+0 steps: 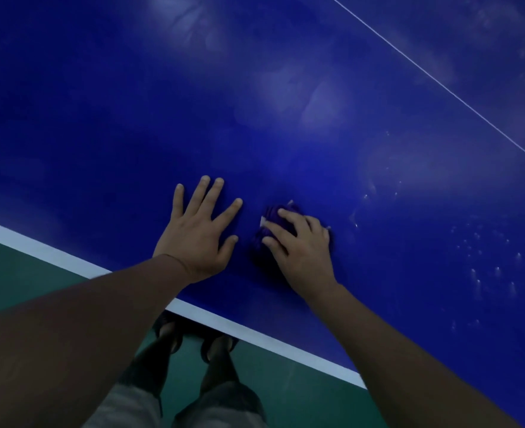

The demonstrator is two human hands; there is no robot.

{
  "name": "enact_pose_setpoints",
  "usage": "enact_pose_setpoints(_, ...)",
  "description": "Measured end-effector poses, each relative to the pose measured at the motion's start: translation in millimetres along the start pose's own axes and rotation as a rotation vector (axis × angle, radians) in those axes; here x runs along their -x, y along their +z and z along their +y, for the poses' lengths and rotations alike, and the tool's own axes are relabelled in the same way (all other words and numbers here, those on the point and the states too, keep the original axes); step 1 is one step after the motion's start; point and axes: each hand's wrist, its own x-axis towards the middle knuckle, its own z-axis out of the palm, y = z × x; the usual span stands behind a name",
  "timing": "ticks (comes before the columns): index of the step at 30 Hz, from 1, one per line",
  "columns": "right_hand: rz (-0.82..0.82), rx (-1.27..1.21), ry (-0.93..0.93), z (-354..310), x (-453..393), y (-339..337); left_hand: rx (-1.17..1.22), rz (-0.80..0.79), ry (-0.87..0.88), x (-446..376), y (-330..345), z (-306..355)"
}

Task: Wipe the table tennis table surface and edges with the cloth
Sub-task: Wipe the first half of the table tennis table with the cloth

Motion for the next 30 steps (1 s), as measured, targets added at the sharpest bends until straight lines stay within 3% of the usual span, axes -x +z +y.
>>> enact_pose_setpoints(4,0.046,-0.011,-0.125,-29,36,19,-0.001,-0.060,0.031,-1,-4,-5)
enact_pose_setpoints(9,0.054,0.039,-0.306,-1,64,13,-0.099,-0.045,0.099,21,0,-2)
enact_pose_setpoints(14,0.085,0.041,0.013,-27,55,15,-0.079,-0.001,0.063,37,15,5)
enact_pose_setpoints(17,0.107,-0.006,-0.020,-52,80,30,-0.068,0.027,0.085,35,18,2)
enact_pose_setpoints(21,0.114,0.028,-0.122,-32,108,25,-0.075,0.021,0.103,35,18,1)
enact_pose_setpoints(27,0.110,0.025,0.304,-22,100,10,-0.096,0.014,0.161,35,17,1)
enact_pose_setpoints(30,0.119,0.021,0.167,-57,105,25,-0.132,0.027,0.258,37,14,4)
